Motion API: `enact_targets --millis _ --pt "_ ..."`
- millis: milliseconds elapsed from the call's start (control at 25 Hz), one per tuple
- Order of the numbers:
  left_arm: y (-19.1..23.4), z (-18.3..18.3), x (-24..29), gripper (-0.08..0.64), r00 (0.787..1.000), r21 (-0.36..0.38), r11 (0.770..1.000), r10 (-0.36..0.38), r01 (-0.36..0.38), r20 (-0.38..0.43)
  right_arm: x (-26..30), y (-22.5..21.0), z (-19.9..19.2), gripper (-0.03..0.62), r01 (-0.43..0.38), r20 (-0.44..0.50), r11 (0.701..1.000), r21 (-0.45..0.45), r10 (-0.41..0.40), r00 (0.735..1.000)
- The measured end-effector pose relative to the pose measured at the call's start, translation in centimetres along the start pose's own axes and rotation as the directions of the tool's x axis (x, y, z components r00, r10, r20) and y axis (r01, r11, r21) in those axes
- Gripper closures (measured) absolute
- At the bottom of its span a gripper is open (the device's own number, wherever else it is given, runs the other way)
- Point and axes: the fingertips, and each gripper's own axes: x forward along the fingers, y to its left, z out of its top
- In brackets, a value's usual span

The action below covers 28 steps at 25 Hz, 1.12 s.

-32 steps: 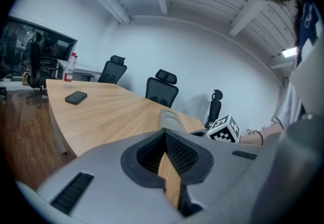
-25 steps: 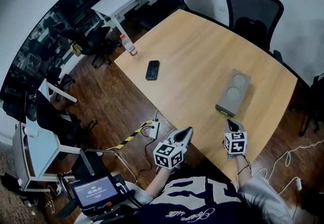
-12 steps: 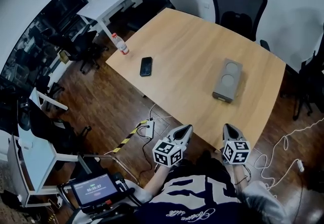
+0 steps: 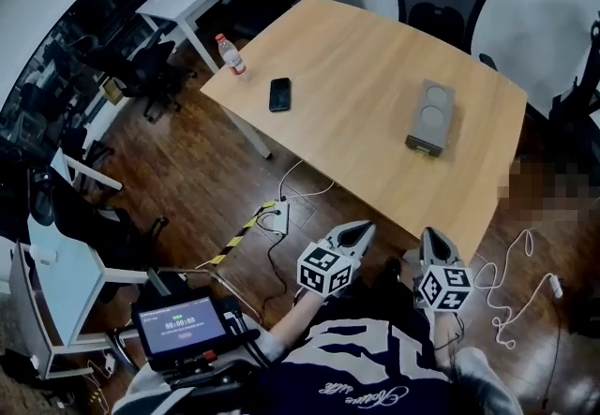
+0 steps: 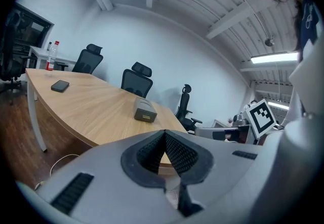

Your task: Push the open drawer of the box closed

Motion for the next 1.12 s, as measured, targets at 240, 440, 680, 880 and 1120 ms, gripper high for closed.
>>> enact_targets --millis 240,440,680,880,1120 --pt "-1.5 -0.1 -0.3 0.561 0.999 0.005 0.999 -0.038 0.038 0.000 -1.4 0.7 -1.4 0.594 0.010 -0.017 1.000 0.018 -0.009 1.000" --pt "-2.1 0.2 -0.8 0.561 0.999 0.005 1.000 -0.017 0.017 0.032 -2.2 1.0 -1.2 0.594 -0.017 -0.003 1.000 0.011 0.017 1.000" --pt "-6.1 -0.4 -1.4 0.561 0.999 0.018 1.000 -0.001 0.000 0.053 -6.4 0.4 -1.1 0.594 -0.059 0.026 0.998 0.033 0.058 0.998" --pt "-11.8 -3.1 -0.2 0.561 1.000 0.025 1.000 -0.013 0.012 0.022 -11.1 -2.6 -2.6 0.594 -0.083 0.024 0.995 0.049 0.082 0.996" --pt "-19.4 -8.5 0.2 0.561 0.999 0.029 0.999 -0.022 0.023 -0.043 -17.4 -6.6 -5.2 0.595 -0.091 0.023 0.992 0.086 0.090 0.996"
